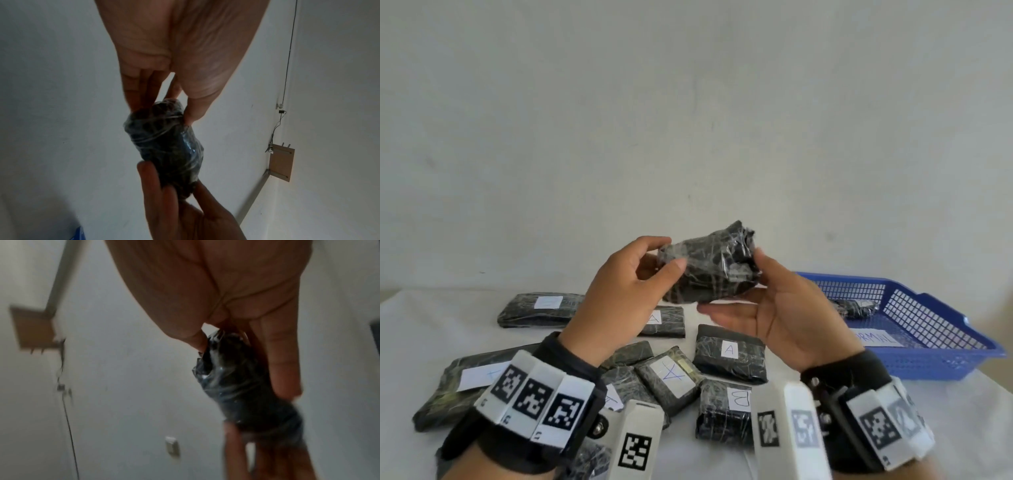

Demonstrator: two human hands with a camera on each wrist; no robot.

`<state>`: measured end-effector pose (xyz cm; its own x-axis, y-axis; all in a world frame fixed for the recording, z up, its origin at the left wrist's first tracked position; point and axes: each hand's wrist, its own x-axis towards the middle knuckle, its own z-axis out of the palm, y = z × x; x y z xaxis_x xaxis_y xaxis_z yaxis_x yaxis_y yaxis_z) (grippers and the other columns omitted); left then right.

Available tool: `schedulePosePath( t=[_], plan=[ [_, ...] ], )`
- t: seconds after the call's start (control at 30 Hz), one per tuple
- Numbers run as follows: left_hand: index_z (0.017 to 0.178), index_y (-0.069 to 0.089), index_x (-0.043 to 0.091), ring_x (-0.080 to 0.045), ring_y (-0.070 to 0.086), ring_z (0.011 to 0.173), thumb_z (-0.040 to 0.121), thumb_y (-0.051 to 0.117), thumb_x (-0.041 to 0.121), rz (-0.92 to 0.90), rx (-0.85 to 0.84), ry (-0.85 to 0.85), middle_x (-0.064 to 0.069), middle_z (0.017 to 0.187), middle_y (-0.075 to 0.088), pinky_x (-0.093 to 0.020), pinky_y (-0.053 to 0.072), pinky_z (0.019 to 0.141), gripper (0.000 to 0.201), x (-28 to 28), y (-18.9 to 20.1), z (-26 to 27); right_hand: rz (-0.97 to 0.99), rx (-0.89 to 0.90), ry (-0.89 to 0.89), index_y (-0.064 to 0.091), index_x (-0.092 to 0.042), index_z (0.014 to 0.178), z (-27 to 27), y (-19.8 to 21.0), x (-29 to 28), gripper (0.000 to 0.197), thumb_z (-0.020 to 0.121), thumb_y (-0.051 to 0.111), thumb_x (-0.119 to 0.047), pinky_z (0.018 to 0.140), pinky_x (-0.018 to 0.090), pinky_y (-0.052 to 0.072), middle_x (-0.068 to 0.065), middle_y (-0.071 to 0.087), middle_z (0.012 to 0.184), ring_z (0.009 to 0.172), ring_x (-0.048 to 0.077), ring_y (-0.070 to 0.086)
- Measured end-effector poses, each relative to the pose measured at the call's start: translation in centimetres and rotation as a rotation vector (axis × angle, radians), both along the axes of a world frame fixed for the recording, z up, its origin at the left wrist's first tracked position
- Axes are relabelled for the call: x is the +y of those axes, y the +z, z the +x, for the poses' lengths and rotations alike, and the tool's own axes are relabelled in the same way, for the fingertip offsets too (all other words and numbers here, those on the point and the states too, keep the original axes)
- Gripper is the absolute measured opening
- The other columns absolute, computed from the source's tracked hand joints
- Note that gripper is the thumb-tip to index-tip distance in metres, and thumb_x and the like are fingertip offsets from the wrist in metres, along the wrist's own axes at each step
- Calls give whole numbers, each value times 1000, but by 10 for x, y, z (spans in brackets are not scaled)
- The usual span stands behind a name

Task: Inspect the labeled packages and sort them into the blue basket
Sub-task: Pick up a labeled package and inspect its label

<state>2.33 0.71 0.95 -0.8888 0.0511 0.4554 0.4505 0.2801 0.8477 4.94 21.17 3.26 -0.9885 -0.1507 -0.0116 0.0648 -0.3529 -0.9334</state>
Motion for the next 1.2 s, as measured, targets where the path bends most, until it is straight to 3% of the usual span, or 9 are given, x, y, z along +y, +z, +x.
schedulePosePath(
  t=[0.1, 0.2, 0.37, 0.5, 0.63, 0.83, 0.97, 1.07, 1.2],
  plan=[
    [108, 75, 32, -22, 71, 75, 89, 59, 61, -6, -138, -25, -10, 92, 74, -47, 64, 79, 38, -5, 1, 2, 212, 46, 25, 61, 2, 123, 11, -3, 1, 52, 106, 45, -44, 64, 37, 67, 32, 76, 101, 85, 39, 79],
    [101, 77, 23, -18, 73, 75, 92, 60, 59, -4, -259, -102, -26, 97, 67, -44, 67, 72, 40, -5, 1, 3, 291, 76, 6, 58, 2, 125, 21, -4, 3, 47, 104, 53, -39, 59, 36, 66, 30, 77, 97, 78, 36, 79],
    [121, 68, 22, -11, 68, 110, 64, 56, 97, -111, -346, -211, 9, 116, 70, -42, 63, 89, 95, 10, 10, 12, 621, 286, -173, 54, -17, 124, 32, -4, -5, 25, 103, 65, -24, 64, 45, 67, 14, 80, 92, 75, 31, 80],
    [103, 71, 19, -28, 74, 101, 61, 66, 77, 21, -231, -130, -9, 104, 77, -58, 57, 98, 72, 20, 10, 17, 659, 376, -217, 57, -25, 123, 39, 0, -10, 26, 100, 68, -28, 70, 49, 67, 14, 78, 92, 76, 28, 79],
    [107, 73, 18, -32, 74, 102, 65, 68, 64, 162, -190, -160, -15, 105, 76, -61, 55, 99, 63, 25, 9, 22, 659, 404, -211, 67, -21, 120, 43, 4, -4, 25, 99, 67, -35, 76, 43, 67, 12, 77, 101, 83, 22, 79],
    [137, 56, 30, -12, 70, 112, 58, 82, 66, 131, -159, -181, 4, 122, 71, -40, 54, 104, 91, 26, -3, 25, 672, 491, -279, 80, -23, 112, 42, 1, 9, 22, 100, 66, -11, 84, 42, 66, 1, 82, 95, 88, 20, 80],
    [142, 50, 28, 5, 65, 103, 65, 82, 52, 86, -15, -131, 10, 118, 65, -22, 58, 86, 86, 28, -7, 29, 621, 509, -234, 78, -27, 115, 45, -8, 11, 24, 95, 74, -14, 87, 53, 64, 3, 81, 102, 96, 31, 78],
    [142, 49, 30, -6, 65, 115, 65, 77, 51, 152, 14, -195, 2, 126, 64, -27, 61, 88, 85, 25, -11, 29, 588, 558, -216, 74, -28, 127, 51, -11, 12, 30, 97, 74, -26, 89, 41, 62, 2, 77, 116, 108, 21, 75],
    [145, 45, 33, -11, 64, 123, 67, 79, 56, 163, -55, -329, 3, 129, 64, -38, 51, 108, 89, 22, -13, 28, 728, 663, -311, 74, -30, 130, 56, -8, 10, 36, 95, 67, -38, 87, 24, 57, -6, 72, 103, 98, 3, 69]
  ],
)
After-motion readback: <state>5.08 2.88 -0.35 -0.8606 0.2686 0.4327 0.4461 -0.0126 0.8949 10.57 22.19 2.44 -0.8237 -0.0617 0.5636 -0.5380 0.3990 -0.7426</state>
